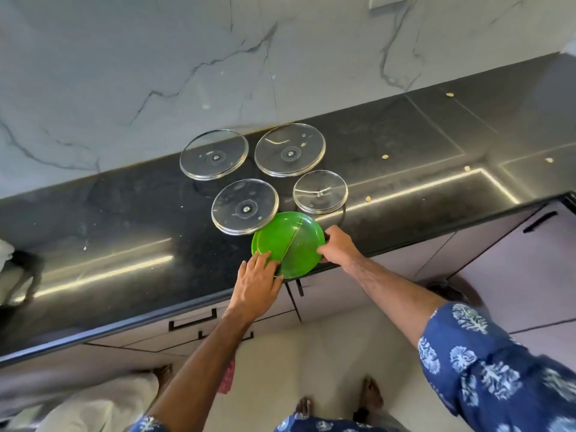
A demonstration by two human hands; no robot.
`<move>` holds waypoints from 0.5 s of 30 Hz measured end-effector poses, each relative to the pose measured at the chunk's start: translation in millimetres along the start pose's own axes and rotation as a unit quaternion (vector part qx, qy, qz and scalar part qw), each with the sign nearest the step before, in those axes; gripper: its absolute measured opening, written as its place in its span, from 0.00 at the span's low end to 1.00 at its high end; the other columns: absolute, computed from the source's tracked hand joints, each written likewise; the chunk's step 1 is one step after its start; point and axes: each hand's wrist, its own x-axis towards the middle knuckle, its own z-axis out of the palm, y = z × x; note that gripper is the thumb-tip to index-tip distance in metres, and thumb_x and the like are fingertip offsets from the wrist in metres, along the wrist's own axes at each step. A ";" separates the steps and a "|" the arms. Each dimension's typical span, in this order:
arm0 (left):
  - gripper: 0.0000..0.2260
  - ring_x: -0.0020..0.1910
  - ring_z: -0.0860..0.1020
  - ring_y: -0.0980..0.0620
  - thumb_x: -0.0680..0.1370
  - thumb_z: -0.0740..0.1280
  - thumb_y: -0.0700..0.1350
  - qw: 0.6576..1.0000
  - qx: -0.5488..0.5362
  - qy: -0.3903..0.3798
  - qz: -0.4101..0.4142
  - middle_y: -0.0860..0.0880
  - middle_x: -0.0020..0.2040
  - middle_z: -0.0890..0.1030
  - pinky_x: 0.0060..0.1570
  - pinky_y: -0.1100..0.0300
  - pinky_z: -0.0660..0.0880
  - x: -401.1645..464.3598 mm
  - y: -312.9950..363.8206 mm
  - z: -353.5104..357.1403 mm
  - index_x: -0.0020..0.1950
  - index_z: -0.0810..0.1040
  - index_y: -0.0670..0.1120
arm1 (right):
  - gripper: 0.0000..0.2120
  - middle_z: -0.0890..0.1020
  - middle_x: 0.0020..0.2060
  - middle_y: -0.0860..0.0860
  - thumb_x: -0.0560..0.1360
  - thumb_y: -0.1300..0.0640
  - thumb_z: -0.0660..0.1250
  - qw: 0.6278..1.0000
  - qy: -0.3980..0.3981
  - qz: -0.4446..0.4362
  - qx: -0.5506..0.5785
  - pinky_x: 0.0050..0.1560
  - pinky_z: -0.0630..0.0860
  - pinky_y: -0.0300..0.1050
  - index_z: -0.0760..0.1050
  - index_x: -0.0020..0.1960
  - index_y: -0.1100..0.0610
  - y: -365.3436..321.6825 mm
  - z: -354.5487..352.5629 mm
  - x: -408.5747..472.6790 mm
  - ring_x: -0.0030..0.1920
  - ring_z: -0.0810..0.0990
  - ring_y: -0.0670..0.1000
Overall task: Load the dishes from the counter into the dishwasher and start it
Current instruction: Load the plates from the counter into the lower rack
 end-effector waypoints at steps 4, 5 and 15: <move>0.18 0.74 0.66 0.42 0.82 0.62 0.53 0.998 -0.061 0.021 0.016 0.44 0.74 0.68 0.72 0.43 0.66 -5.0 2.7 3.5 0.68 0.74 0.47 | 0.14 0.77 0.52 0.59 0.73 0.70 0.66 0.991 -0.022 0.049 0.123 0.37 0.84 0.54 0.70 0.56 0.60 17.3 -7.3 -19.3 0.46 0.83 0.57; 0.19 0.75 0.64 0.42 0.82 0.63 0.52 0.996 -0.086 0.026 0.022 0.43 0.75 0.67 0.73 0.43 0.65 -6.1 4.1 4.7 0.70 0.72 0.45 | 0.13 0.78 0.52 0.60 0.74 0.70 0.65 0.987 -0.020 0.055 0.147 0.35 0.84 0.52 0.70 0.56 0.60 24.8 -11.6 -28.0 0.44 0.83 0.57; 0.26 0.56 0.79 0.43 0.81 0.65 0.35 0.909 -0.349 -0.157 0.163 0.37 0.67 0.73 0.53 0.54 0.79 -2.1 100.9 22.6 0.77 0.60 0.38 | 0.21 0.84 0.42 0.51 0.70 0.71 0.61 0.950 0.060 0.080 0.296 0.45 0.84 0.56 0.77 0.54 0.49 166.1 -85.0 -186.7 0.42 0.85 0.53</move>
